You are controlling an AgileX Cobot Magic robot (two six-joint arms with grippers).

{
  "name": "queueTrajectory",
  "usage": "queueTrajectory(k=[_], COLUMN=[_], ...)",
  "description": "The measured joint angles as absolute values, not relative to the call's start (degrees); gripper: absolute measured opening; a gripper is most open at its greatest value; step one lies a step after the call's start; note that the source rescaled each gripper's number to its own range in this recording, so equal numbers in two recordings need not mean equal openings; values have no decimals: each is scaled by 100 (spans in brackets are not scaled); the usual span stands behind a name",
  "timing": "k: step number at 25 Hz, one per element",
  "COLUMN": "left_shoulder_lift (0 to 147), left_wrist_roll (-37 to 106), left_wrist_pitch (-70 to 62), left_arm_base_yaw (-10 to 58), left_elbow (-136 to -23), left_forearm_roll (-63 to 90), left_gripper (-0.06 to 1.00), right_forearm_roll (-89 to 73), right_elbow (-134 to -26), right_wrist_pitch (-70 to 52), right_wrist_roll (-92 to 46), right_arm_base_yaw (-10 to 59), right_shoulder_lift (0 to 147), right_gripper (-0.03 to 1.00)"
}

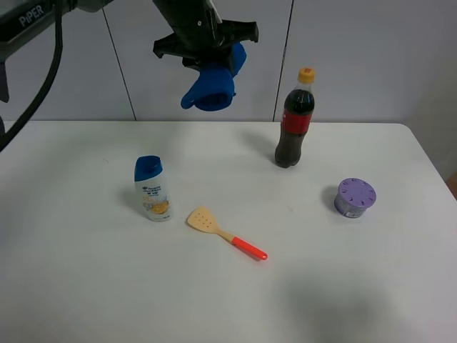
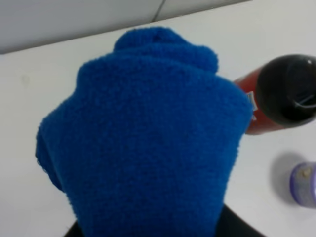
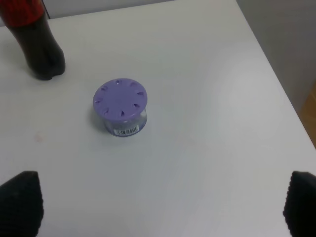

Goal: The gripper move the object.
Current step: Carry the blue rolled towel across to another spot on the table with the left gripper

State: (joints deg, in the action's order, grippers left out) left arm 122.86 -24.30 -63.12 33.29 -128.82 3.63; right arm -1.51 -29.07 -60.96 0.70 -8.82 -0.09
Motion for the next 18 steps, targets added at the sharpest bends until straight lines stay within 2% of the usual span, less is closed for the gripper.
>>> queueTrajectory(k=[9, 18], left_shoulder_lift=[12286, 12710], left_wrist_roll=[-3369, -3460], left_wrist_pitch=[-5929, -5984], left_arm_base_yaw=[4164, 4878], left_elbow=[-12882, -12882], left_forearm_roll=[386, 553], left_gripper=[0, 0], right_forearm_roll=[-151, -151], right_elbow=[-2907, -2907], right_wrist_pitch=[-6096, -6096], right_wrist_roll=[70, 70], right_arm_base_yaw=[-882, -882], right_shoulder_lift=[-9, -9], right_gripper=[100, 100])
